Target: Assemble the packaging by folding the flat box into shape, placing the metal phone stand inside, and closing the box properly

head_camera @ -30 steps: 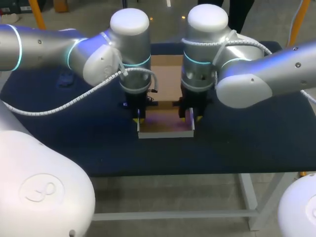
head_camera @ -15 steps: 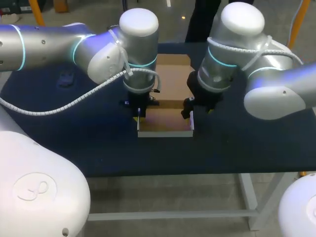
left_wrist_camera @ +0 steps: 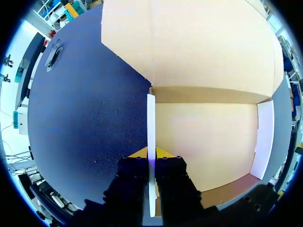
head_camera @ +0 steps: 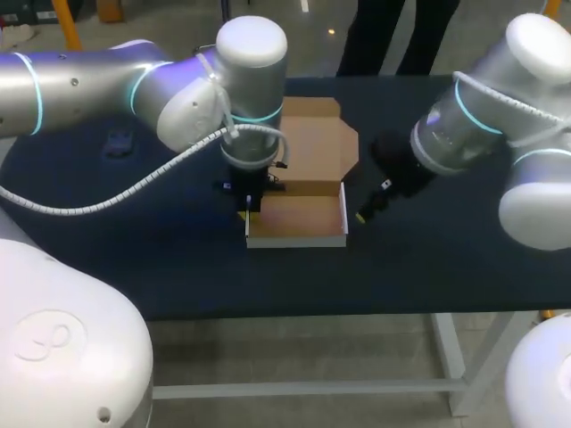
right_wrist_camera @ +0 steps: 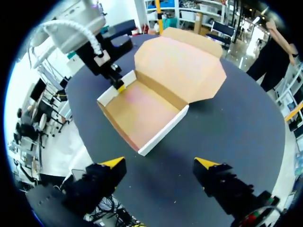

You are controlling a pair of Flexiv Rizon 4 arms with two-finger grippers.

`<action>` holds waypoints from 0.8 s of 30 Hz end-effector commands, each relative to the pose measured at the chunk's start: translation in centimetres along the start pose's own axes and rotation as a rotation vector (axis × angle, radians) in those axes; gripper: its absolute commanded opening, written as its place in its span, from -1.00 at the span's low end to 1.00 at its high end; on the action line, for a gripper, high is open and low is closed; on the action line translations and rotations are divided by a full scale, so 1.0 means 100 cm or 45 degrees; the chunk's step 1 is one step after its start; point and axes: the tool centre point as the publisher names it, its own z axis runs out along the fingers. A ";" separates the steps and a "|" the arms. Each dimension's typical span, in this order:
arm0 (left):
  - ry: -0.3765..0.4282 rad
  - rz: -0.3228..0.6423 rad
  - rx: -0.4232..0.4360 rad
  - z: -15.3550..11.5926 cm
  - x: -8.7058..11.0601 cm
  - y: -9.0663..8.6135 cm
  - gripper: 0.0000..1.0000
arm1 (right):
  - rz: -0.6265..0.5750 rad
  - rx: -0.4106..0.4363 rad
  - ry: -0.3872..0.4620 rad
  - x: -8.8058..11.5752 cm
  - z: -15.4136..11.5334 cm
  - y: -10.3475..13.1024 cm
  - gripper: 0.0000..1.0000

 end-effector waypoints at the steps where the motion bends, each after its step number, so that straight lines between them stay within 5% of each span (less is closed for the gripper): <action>1: 0.001 0.001 0.007 0.000 -0.003 0.001 -1.00 | -0.047 -0.152 0.081 -0.001 -0.015 -0.016 1.00; 10: 0.025 0.011 0.010 0.001 -0.007 -0.001 -1.00 | -0.047 -0.152 0.081 -0.001 -0.015 -0.016 1.00; 24: 0.019 0.025 0.012 0.001 -0.012 -0.004 -1.00 | -0.338 -0.240 0.153 0.005 -0.047 -0.048 1.00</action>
